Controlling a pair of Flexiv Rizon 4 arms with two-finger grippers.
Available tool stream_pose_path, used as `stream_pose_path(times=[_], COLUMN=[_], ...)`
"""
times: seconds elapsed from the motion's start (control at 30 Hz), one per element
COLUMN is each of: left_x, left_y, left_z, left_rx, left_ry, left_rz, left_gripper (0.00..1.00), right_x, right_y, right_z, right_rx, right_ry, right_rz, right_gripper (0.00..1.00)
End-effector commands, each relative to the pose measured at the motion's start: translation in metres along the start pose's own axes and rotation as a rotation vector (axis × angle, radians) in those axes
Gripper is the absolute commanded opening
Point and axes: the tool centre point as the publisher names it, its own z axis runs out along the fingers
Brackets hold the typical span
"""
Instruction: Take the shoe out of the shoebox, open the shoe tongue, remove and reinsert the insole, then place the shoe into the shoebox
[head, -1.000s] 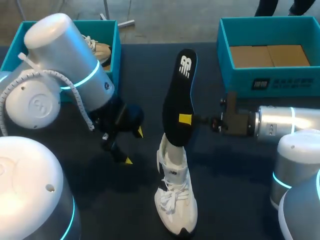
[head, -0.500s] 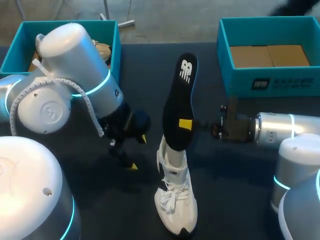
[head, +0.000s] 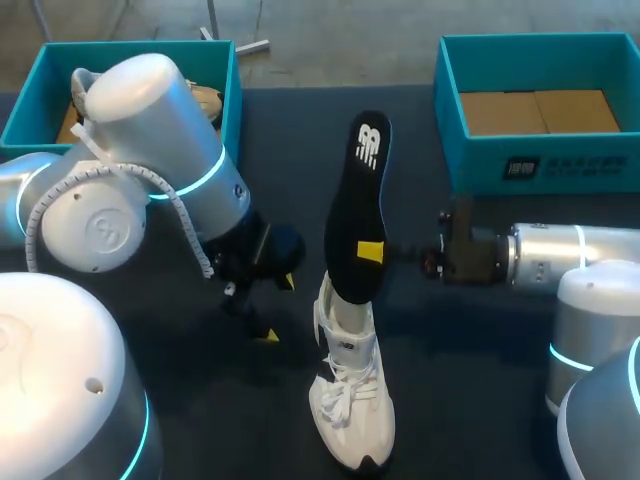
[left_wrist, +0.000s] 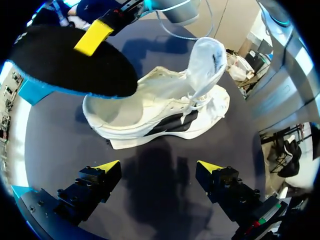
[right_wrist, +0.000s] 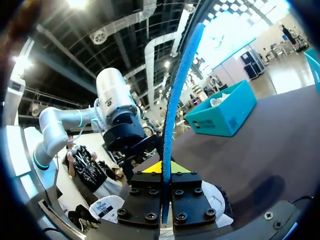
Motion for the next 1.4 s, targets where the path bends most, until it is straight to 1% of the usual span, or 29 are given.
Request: stream_pose_path(times=[0.03, 0.13, 0.3, 0.67, 1.03, 1.2, 1.4], left_x=[0.002, 0.003, 0.003, 0.003, 0.003, 0.003, 0.003], left_y=[-0.005, -0.005, -0.005, -0.005, -0.005, -0.005, -0.005], left_z=[0.007, 0.007, 0.007, 0.007, 0.007, 0.007, 0.007], left_rx=[-0.012, -0.013, -0.013, -0.013, -0.013, -0.013, -0.013], left_ry=[-0.007, -0.006, -0.006, -0.006, -0.006, -0.006, -0.006], left_rz=[-0.006, -0.006, -0.006, -0.006, -0.006, -0.006, -0.006], left_gripper=[1.0, 1.0, 1.0, 1.0, 1.0, 1.0, 1.0], right_x=[-0.007, -0.011, -0.016, -0.017, -0.015, -0.016, -0.011], right_y=[0.002, 0.002, -0.005, -0.019, -0.016, -0.017, -0.014], right_z=[0.003, 0.002, -0.001, -0.003, 0.002, 0.001, 0.002], right_rx=[0.018, 0.021, 0.017, 0.006, 0.004, 0.005, 0.009], right_ry=[0.014, 0.015, 0.016, 0.01, 0.012, 0.007, -0.002], right_rz=[-0.007, -0.008, 0.005, 0.031, 0.026, 0.028, 0.014], right_gripper=[0.0, 0.0, 0.0, 0.0, 0.0, 0.0, 0.0])
